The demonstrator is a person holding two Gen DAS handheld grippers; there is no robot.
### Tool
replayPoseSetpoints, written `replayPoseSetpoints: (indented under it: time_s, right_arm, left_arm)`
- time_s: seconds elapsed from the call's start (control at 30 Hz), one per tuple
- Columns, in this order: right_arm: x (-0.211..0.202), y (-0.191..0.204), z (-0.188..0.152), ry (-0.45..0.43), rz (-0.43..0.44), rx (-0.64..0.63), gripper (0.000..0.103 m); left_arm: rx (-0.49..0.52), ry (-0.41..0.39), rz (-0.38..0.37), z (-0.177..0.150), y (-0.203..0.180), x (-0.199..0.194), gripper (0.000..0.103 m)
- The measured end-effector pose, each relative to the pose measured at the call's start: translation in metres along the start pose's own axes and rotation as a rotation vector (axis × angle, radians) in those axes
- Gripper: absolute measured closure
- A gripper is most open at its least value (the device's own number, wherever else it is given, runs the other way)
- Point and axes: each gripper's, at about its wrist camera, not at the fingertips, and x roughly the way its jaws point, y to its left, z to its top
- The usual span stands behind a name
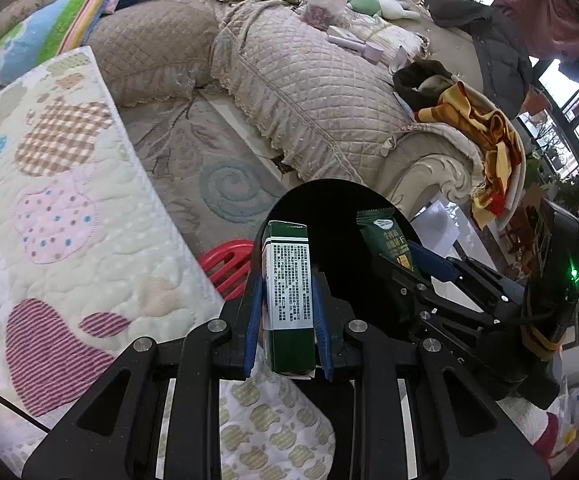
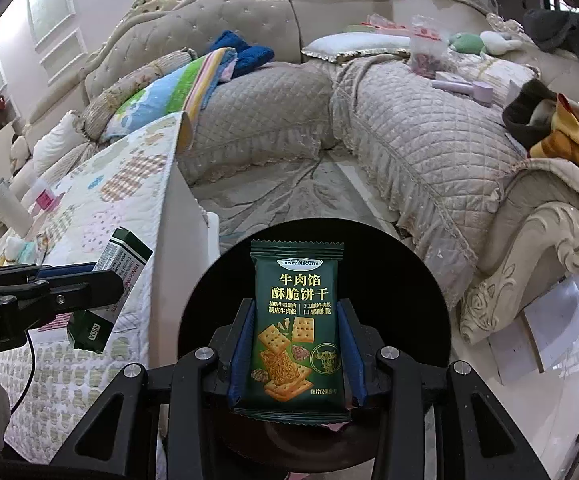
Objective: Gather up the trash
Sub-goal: 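Carry the cracker packet and medicine box over the black bin, then open both grippers to drop the packet and box into the bin, then return both grippers from the bin to the bed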
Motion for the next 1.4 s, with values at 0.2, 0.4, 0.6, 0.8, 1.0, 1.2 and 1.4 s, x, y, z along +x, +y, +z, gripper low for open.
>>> replayPoseSetpoints:
  time_s: [0.2,0.4,0.6,0.8,1.0,1.2,1.4]
  right_arm:
    - [0.004,-0.009,-0.001,0.012,-0.01,0.018,0.064]
    - [0.008,-0.011,-0.001,0.02,-0.012,0.02,0.064]
    - [0.01,-0.012,-0.001,0.026,-0.017,0.026,0.064]
    - [0.011,-0.015,-0.002,0.029,-0.019,0.037,0.064]
    - [0.012,-0.022,-0.001,0.036,-0.014,0.086,0.056]
    - [0.01,-0.019,0.0,0.04,-0.007,0.089,0.055]
    - [0.006,-0.006,0.001,0.033,0.008,0.082,0.054]
  left_arm:
    - [-0.011,0.013,-0.015,0.001,0.001,0.01,0.081]
    - [-0.014,0.014,-0.024,0.003,0.0,0.013,0.081]
    - [-0.017,0.012,-0.038,0.005,-0.003,0.016,0.081]
    - [-0.017,0.012,-0.062,0.006,-0.006,0.018,0.08]
    - [-0.019,-0.011,-0.1,0.006,-0.007,0.013,0.058]
    - [-0.027,-0.024,-0.066,0.002,0.0,0.002,0.049]
    - [-0.07,-0.061,0.024,-0.01,0.027,-0.022,0.049]
